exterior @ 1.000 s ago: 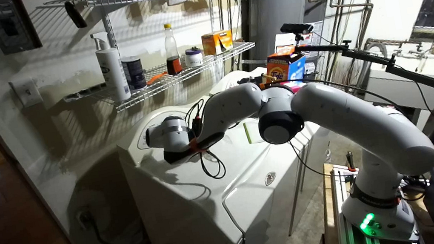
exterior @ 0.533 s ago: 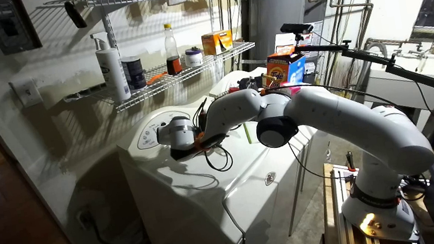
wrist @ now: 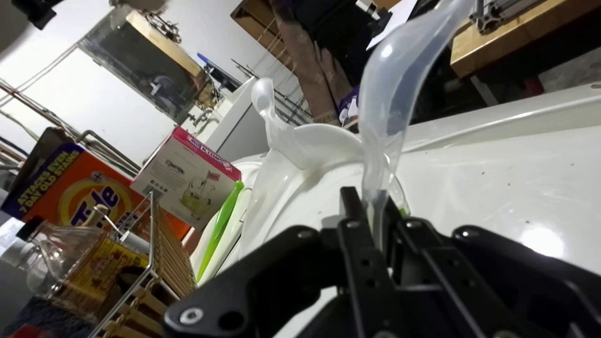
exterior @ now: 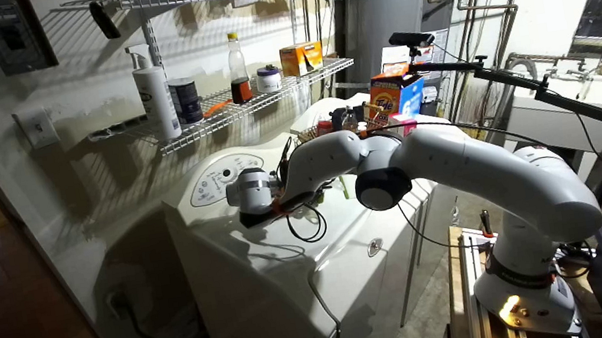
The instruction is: Use the brush to wipe the top of the machine
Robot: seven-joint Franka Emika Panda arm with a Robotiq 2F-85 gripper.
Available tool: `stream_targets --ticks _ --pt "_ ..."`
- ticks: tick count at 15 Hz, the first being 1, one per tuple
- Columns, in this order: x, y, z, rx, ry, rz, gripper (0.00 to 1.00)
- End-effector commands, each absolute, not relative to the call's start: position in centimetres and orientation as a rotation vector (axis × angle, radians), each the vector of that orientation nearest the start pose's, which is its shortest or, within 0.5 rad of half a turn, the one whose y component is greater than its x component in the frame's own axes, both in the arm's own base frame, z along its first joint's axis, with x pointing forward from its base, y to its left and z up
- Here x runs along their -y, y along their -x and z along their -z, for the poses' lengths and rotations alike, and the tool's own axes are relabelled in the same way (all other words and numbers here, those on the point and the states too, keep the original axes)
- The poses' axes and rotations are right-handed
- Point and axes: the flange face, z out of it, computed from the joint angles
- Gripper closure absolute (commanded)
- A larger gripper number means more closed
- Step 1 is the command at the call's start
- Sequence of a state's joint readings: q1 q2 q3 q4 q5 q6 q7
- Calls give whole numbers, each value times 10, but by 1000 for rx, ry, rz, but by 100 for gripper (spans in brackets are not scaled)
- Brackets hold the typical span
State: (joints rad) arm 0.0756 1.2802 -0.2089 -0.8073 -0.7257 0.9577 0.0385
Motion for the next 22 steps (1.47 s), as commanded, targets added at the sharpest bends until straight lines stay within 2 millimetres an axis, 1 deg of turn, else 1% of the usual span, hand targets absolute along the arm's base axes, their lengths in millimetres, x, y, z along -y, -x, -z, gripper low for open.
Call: stream_targets --ticks 1,4,9,15,20,22 --pt "127 -644 -128 208 -1806 1290 97" --pt "134 -633 -114 251 -1748 1295 97" --pt "144 -615 -106 286 -1663 1329 97" --pt "158 -585 -96 308 -1566 1400 97" --pt "163 -567 -102 320 -1553 1456 97" --pt "164 -565 -107 338 -1561 1442 97"
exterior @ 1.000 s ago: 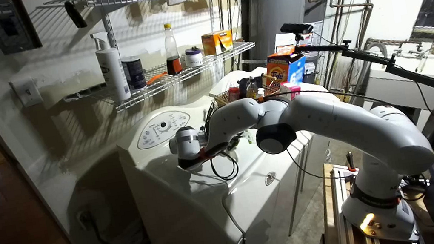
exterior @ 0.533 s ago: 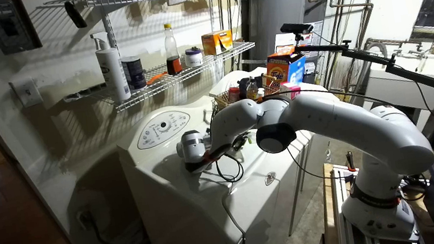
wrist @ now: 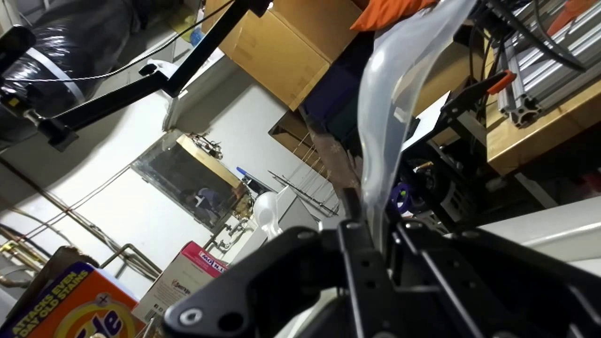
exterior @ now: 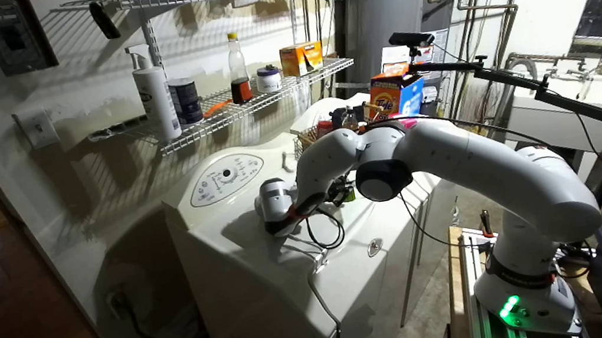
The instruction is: Use the brush to wipe the top of the machine
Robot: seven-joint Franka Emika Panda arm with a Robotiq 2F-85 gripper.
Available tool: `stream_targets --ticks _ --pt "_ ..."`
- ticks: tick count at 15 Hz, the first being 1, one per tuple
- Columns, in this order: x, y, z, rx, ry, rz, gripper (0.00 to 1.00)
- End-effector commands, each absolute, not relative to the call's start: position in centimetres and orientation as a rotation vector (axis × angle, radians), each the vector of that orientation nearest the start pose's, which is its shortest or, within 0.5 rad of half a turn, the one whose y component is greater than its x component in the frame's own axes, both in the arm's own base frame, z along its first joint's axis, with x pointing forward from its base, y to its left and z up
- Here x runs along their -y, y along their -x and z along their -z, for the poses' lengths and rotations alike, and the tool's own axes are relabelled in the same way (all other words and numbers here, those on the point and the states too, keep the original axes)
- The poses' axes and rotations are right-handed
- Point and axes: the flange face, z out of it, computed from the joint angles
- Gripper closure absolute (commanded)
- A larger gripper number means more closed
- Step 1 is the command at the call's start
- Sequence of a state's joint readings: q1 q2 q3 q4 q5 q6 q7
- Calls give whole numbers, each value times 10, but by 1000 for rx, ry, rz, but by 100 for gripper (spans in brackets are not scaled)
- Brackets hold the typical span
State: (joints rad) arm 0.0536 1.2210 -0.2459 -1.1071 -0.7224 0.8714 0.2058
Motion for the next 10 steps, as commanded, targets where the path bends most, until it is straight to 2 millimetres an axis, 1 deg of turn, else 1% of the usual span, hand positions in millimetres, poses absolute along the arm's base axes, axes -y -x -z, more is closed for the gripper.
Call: stream_targets --ticks 1,4,6,8,10 --pt "163 -566 -110 345 -1576 1426 97" --pt "152 -574 -126 388 -1604 1334 97" --pt "140 -581 -139 409 -1639 1245 97" --pt "125 -592 -148 422 -1690 1128 97" --pt "105 -602 -155 396 -1772 1051 97"
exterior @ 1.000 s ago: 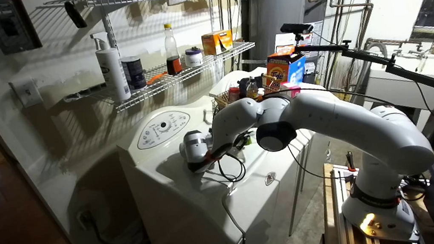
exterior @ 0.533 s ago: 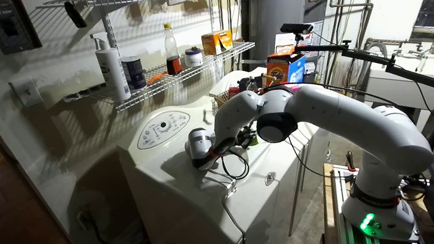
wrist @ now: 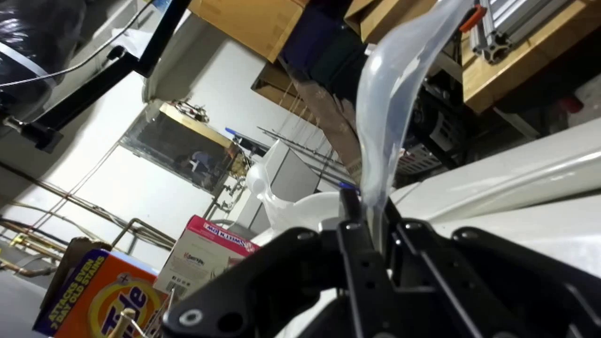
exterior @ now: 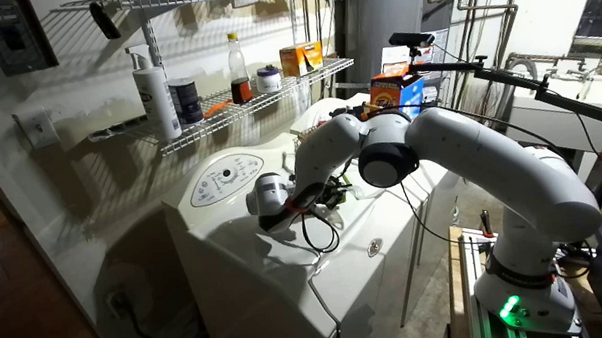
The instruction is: Use the brush to wipe the top of the machine
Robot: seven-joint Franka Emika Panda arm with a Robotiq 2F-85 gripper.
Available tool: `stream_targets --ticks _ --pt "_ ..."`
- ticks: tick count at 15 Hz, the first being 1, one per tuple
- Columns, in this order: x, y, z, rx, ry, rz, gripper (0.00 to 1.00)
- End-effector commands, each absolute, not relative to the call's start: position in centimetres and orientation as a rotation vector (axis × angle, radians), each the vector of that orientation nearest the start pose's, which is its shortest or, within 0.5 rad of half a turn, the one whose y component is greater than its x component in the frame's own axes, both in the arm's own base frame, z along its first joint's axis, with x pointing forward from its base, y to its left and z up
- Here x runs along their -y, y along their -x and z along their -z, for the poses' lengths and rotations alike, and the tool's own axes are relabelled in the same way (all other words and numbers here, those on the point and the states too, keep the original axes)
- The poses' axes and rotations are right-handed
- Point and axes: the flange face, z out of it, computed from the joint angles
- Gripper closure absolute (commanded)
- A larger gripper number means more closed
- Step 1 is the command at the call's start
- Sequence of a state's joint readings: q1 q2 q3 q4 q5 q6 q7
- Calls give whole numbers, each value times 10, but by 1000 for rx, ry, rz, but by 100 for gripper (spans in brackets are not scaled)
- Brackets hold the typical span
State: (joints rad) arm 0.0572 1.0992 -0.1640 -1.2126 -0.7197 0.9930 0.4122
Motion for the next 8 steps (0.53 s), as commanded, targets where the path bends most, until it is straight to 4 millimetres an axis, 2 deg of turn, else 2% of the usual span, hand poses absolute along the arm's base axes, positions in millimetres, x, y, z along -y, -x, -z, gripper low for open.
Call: stream_targets --ticks 1,5,8 --pt "96 -606 -160 378 -1797 1005 97" --pt "57 -617 -178 291 -1907 839 97" --pt "36 -619 -190 209 -2016 739 97"
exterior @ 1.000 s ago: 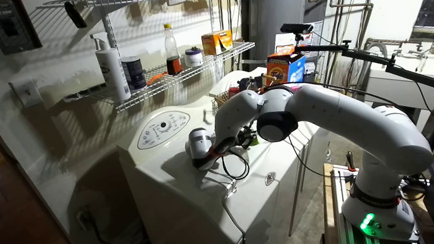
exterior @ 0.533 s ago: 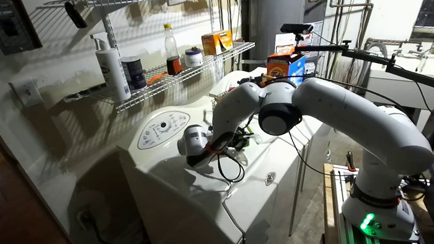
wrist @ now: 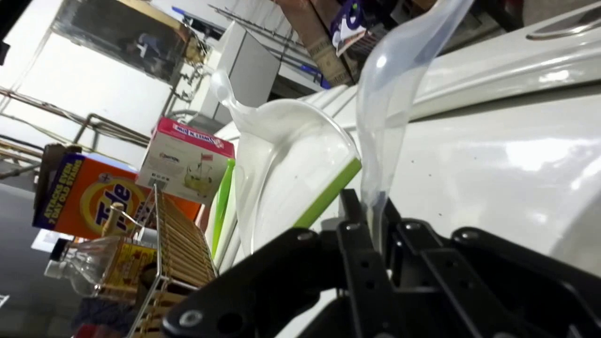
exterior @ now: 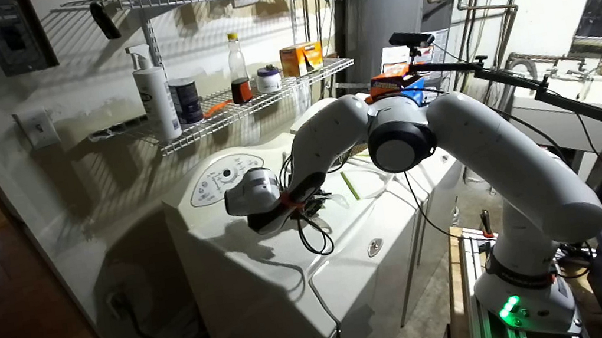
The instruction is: Use the brush to wipe the top of the machine
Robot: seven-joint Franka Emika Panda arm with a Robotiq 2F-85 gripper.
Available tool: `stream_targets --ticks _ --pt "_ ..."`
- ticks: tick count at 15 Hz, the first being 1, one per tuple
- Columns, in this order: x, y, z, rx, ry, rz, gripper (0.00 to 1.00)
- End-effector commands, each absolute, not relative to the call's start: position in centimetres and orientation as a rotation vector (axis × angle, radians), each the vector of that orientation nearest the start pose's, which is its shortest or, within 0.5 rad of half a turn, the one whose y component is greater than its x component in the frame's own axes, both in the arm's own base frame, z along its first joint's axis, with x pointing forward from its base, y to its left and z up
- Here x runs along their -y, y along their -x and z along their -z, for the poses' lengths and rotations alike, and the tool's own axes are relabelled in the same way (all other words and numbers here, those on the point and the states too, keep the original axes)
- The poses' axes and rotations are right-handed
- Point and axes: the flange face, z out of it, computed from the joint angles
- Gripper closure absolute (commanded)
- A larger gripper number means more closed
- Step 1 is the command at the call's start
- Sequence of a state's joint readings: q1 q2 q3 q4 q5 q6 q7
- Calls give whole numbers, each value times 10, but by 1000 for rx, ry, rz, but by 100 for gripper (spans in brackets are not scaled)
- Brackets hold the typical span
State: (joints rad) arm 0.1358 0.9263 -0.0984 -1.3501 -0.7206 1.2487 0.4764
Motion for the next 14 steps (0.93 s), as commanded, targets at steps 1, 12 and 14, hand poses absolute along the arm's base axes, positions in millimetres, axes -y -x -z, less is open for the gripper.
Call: stream_targets --ticks 1,12,14 --pt "33 -619 -192 191 -2037 720 97" --pt "11 -578 -258 232 -1947 643 97" --pt "-10 -581 -257 112 -1981 603 97"
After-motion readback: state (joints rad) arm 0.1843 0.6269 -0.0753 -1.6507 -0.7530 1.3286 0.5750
